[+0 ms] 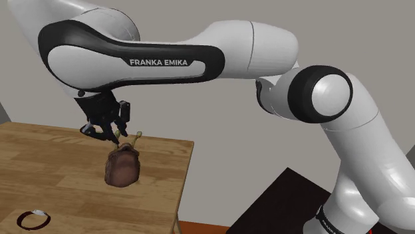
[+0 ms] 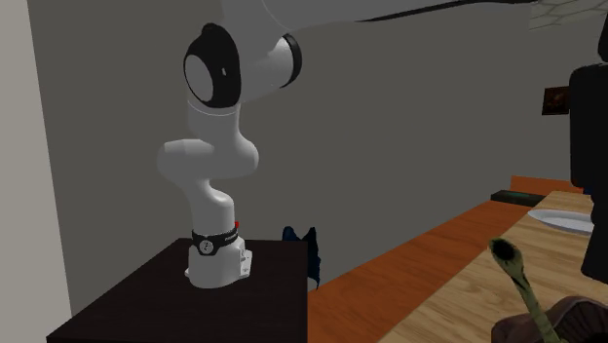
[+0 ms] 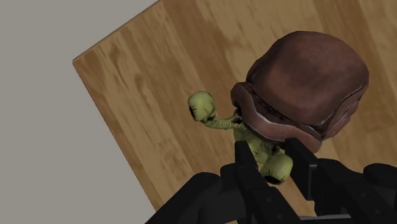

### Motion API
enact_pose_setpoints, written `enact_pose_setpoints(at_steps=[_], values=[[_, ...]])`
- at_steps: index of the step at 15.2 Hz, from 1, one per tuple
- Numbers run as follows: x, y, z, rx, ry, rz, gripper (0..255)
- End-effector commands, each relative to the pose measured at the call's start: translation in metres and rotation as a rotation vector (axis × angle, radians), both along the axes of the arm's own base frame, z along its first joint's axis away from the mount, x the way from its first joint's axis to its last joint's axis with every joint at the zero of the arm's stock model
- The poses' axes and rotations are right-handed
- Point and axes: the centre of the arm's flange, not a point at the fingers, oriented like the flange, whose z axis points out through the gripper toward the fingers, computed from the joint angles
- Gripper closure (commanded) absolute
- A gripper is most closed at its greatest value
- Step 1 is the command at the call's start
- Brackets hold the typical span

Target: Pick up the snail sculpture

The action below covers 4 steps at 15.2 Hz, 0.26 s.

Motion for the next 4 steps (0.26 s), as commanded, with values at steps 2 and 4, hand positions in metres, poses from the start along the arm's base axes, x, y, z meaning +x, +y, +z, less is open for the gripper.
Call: enact_pose_setpoints(at_steps=[2,4], values=[[0.0008,0.0003,0.0174,0.0,0.0,0.0,255],[0.0008,0.0003,0.0182,0.0,0.0,0.0,255]])
